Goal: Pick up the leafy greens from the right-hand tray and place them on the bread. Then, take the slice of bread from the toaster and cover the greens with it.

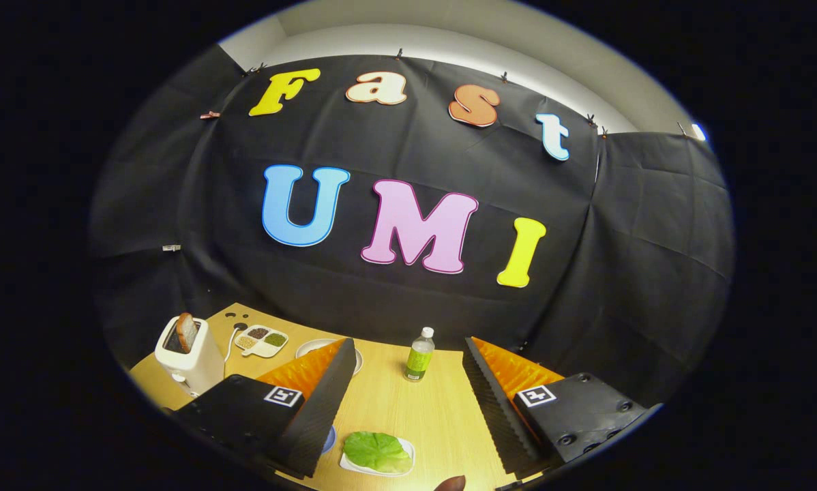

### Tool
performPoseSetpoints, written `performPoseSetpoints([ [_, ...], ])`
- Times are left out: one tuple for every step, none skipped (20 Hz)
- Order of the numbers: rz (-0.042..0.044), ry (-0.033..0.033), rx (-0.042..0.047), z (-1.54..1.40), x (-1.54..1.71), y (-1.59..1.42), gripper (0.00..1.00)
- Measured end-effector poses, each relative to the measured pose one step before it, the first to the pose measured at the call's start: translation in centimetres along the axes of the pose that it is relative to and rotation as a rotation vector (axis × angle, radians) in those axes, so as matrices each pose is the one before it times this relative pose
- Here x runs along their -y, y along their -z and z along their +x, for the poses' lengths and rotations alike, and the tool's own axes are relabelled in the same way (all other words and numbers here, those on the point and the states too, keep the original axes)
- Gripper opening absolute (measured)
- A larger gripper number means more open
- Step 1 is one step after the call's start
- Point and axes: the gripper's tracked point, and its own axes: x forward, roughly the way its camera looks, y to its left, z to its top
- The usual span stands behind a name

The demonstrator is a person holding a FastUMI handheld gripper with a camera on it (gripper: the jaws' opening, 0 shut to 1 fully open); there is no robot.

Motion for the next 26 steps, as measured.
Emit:
performPoseSetpoints([
  [-0.00043, -0.00394, 0.00336, 0.018, -0.228, -0.123, 0.98],
  [-0.00324, -0.00350, 0.00372, 0.007, -0.230, -0.143, 0.98],
  [-0.00442, -0.00114, 0.00277, 0.001, -0.169, -0.085, 0.98],
  [-0.00368, -0.00141, 0.00228, -0.030, -0.118, 0.022, 0.98],
  [-0.00296, -0.00462, -0.00308, 0.039, -0.206, 0.063, 0.98],
  [-0.00152, -0.00455, -0.00238, -0.011, -0.226, 0.036, 0.98],
  [-0.00150, -0.00178, -0.00113, 0.044, -0.063, -0.035, 0.98],
  [-0.00087, -0.00078, 0.00121, 0.050, 0.017, -0.046, 0.98],
  [0.00059, 0.00009, 0.00093, 0.038, 0.057, -0.144, 0.98],
  [0.00232, 0.00090, 0.00201, 0.006, -0.012, -0.157, 0.98],
  [0.00338, 0.00021, 0.00160, 0.040, 0.035, -0.075, 0.98],
  [0.00240, 0.00023, 0.00012, 0.019, -0.062, 0.007, 0.98],
  [-0.00017, -0.00161, 0.00036, 0.002, -0.065, -0.010, 0.98],
  [-0.00215, -0.00160, -0.00164, -0.023, -0.070, 0.092, 0.98],
  [-0.00260, -0.00283, -0.00208, -0.071, -0.100, 0.046, 0.98],
  [-0.00129, -0.00139, 0.00021, 0.052, -0.029, -0.001, 0.98],
  [-0.00031, -0.00149, 0.00165, -0.011, -0.030, -0.138, 0.98],
  [0.00025, -0.00131, 0.00170, -0.131, -0.082, -0.009, 0.98],
  [-0.00039, -0.00155, 0.00170, -0.069, -0.021, -0.029, 0.98],
  [-0.00096, 0.00037, -0.00064, 0.015, 0.018, 0.048, 0.98],
  [-0.00059, -0.00113, -0.00071, -0.066, 0.044, 0.006, 0.98],
  [0.00027, -0.00092, -0.00034, -0.003, -0.013, 0.135, 0.98],
  [0.00077, 0.00012, -0.00105, -0.029, 0.052, 0.008, 0.98],
  [0.00099, -0.00115, -0.00130, -0.040, 0.020, 0.097, 0.98],
  [0.00107, -0.00048, -0.00262, -0.032, -0.017, 0.068, 0.98],
  [0.00152, -0.00018, -0.00206, -0.033, 0.067, 0.120, 0.98],
])
